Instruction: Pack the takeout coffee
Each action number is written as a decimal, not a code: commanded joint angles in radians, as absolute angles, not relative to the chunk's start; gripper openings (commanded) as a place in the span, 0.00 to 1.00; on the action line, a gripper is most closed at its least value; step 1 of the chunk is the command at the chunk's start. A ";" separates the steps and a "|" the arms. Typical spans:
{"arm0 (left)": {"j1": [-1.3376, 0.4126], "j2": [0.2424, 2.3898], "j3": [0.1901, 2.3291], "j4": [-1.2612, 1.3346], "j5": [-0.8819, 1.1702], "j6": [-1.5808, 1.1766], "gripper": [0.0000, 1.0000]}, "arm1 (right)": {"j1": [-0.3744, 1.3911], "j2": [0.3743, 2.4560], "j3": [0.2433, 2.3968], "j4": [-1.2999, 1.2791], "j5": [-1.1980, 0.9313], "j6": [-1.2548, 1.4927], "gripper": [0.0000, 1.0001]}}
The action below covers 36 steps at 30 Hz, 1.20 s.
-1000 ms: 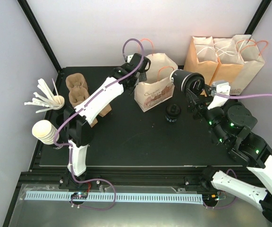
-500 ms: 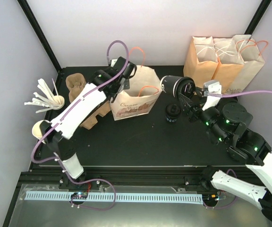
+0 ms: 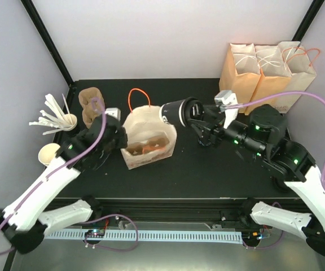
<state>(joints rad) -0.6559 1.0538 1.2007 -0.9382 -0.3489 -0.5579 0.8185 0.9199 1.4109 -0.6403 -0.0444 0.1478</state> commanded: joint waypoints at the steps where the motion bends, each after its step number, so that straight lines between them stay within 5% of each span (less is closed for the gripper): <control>1: -0.658 0.847 1.034 -0.714 -0.163 -0.511 0.08 | 0.820 0.968 1.478 -0.688 -0.206 0.122 0.49; 11: -0.660 0.733 0.951 -0.715 -0.124 -0.505 0.19 | 0.863 1.111 1.493 -0.724 -0.332 0.111 0.49; 27: -0.660 0.749 0.993 -0.755 -0.101 -0.455 0.17 | 1.026 1.249 1.426 -0.826 0.065 0.065 0.48; 36: -0.660 0.727 1.032 -0.774 -0.078 -0.395 0.33 | 1.079 1.290 1.442 -0.893 0.118 0.041 0.48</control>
<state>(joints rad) -0.6563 0.7418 0.9684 -0.7570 -0.1028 -0.4438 1.0573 1.2793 1.4063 -0.8543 0.0566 0.0624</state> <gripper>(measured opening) 0.295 0.731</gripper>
